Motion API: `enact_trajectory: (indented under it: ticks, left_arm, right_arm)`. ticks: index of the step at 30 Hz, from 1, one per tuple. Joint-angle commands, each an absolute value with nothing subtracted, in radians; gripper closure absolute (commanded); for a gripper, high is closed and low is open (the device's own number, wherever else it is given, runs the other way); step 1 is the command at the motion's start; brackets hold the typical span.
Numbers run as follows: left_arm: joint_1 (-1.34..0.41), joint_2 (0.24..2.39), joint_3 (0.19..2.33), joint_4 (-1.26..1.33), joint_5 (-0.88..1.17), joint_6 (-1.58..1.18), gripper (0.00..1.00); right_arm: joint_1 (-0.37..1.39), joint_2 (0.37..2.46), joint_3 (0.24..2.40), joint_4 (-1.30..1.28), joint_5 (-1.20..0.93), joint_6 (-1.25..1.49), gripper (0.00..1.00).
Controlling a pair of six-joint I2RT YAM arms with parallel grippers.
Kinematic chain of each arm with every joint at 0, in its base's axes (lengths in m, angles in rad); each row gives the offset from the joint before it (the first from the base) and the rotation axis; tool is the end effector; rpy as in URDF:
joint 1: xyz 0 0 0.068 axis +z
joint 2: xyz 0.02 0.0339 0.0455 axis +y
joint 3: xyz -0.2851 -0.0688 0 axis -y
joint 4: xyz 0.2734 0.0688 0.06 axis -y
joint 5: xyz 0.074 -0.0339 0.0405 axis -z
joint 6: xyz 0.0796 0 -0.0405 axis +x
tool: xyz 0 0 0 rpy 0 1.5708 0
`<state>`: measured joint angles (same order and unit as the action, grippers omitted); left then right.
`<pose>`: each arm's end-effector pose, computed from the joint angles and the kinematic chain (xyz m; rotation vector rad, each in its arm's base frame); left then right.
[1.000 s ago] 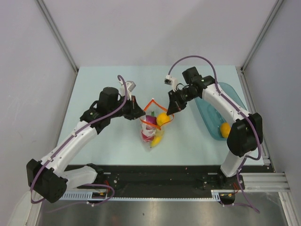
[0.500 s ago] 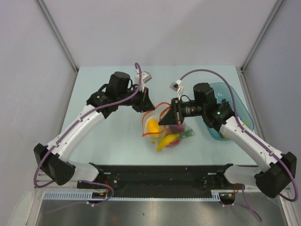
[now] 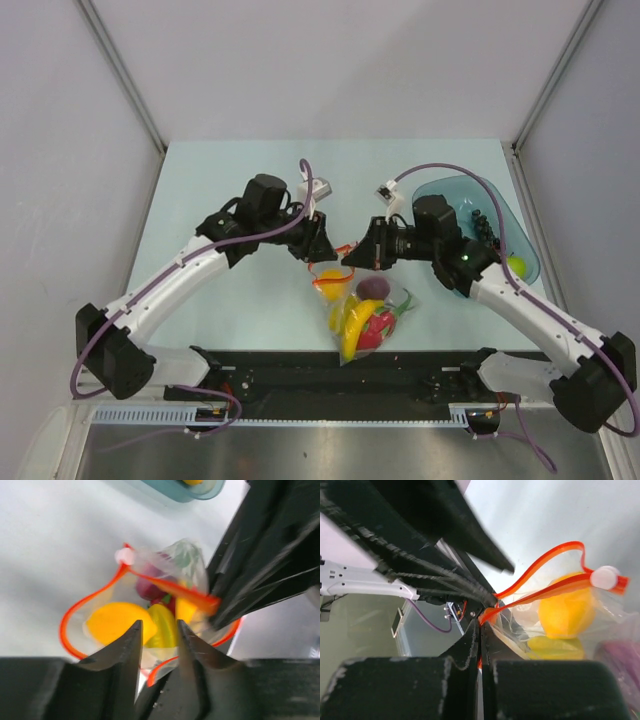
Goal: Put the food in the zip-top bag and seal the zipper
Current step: Zip the zipper food storage bag at the center of the board.
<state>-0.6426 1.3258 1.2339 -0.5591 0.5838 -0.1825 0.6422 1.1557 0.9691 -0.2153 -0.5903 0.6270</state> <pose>0.2461 -0.2391 0.3397 0.8555 2.1558 -1.0871 0.2247 0.2234 0.3278 -0.4463 2.1348 1.3621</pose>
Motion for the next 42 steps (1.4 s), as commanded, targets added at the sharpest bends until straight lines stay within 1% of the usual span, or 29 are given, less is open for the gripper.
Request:
enact_trajectory:
  ticks: [1, 2, 5, 9, 12, 13, 15, 18, 21, 22, 23, 24, 25, 27, 28, 34, 35, 36, 37, 38, 40, 41, 42]
  left_arm:
    - [-0.624, 1.215, 1.163, -0.422, 0.485, -0.149, 0.53]
    - [-0.618, 1.203, 1.137, -0.408, 0.468, -0.141, 0.36]
    - [-0.601, 1.219, 1.121, -0.385, 0.466, -0.101, 0.23]
    - [-0.603, 1.317, 1.127, -0.377, 0.514, -0.003, 0.18]
    - [-0.614, 1.383, 1.138, -0.358, 0.627, 0.092, 0.12]
    - [-0.621, 1.396, 1.137, -0.354, 0.671, 0.101, 0.01]
    - [-0.661, 1.417, 1.134, -0.360, 0.683, 0.146, 0.01]
    - [-0.702, 1.411, 1.094, -0.286, 0.664, 0.140, 0.08]
    - [-0.719, 1.414, 1.097, -0.213, 0.693, 0.088, 0.25]
    - [-0.722, 1.419, 1.106, -0.204, 0.706, 0.077, 0.39]
    - [-0.726, 1.422, 1.124, -0.186, 0.731, 0.052, 0.46]
    - [-0.733, 1.425, 1.137, -0.181, 0.748, 0.046, 0.56]
    - [-0.738, 1.428, 1.149, -0.183, 0.762, 0.043, 0.75]
    - [-0.749, 1.443, 1.193, -0.210, 0.794, 0.041, 0.88]
    - [-0.752, 1.447, 1.209, -0.242, 0.802, 0.044, 0.99]
    - [-0.753, 1.431, 1.308, -0.319, 0.842, 0.083, 1.00]
    - [-0.753, 1.431, 1.322, -0.334, 0.851, 0.104, 1.00]
    - [-0.755, 1.433, 1.334, -0.348, 0.864, 0.115, 1.00]
    - [-0.758, 1.434, 1.347, -0.380, 0.876, 0.129, 1.00]
    - [-0.759, 1.437, 1.347, -0.391, 0.879, 0.147, 1.00]
    - [-0.770, 1.434, 1.326, -0.405, 0.873, 0.167, 1.00]
    - [-0.773, 1.430, 1.313, -0.402, 0.873, 0.184, 1.00]
    - [-0.773, 1.425, 1.302, -0.394, 0.871, 0.184, 1.00]
  right_arm:
    - [0.644, 1.020, 0.944, -0.167, -0.583, 0.542, 1.00]
    - [0.644, 0.985, 0.918, -0.169, -0.589, 0.525, 1.00]
    - [0.646, 0.947, 0.885, -0.190, -0.610, 0.453, 1.00]
    - [0.646, 0.930, 0.865, -0.206, -0.656, 0.374, 1.00]
    - [0.647, 0.936, 0.864, -0.209, -0.667, 0.345, 1.00]
    - [0.646, 0.937, 0.862, -0.206, -0.670, 0.342, 1.00]
    - [0.647, 0.933, 0.858, -0.201, -0.680, 0.339, 1.00]
    - [0.649, 0.925, 0.842, -0.186, -0.677, 0.334, 1.00]
    - [0.661, 0.914, 0.827, -0.150, -0.675, 0.330, 1.00]
    - [0.666, 0.911, 0.818, -0.143, -0.670, 0.327, 1.00]
    - [0.676, 0.910, 0.813, -0.134, -0.658, 0.322, 1.00]
    - [0.680, 0.908, 0.808, -0.109, -0.652, 0.319, 1.00]
    - [0.681, 0.908, 0.799, -0.097, -0.644, 0.319, 1.00]
    - [0.689, 0.913, 0.792, -0.036, -0.624, 0.330, 1.00]
    - [0.695, 0.916, 0.790, -0.014, -0.618, 0.345, 1.00]
    - [0.788, 0.959, 0.799, 0.143, -0.477, 0.347, 1.00]
    - [0.802, 0.965, 0.802, 0.146, -0.471, 0.339, 0.98]
    - [0.819, 0.969, 0.799, 0.149, -0.471, 0.330, 0.90]
    - [0.821, 0.969, 0.793, 0.149, -0.479, 0.319, 0.79]
    - [0.821, 0.963, 0.790, 0.140, -0.485, 0.290, 0.58]
    - [0.821, 0.940, 0.801, 0.060, -0.491, 0.240, 0.38]
    - [0.818, 0.930, 0.814, 0.020, -0.488, 0.169, 0.24]
    - [0.815, 0.914, 0.839, -0.082, -0.489, 0.134, 0.19]
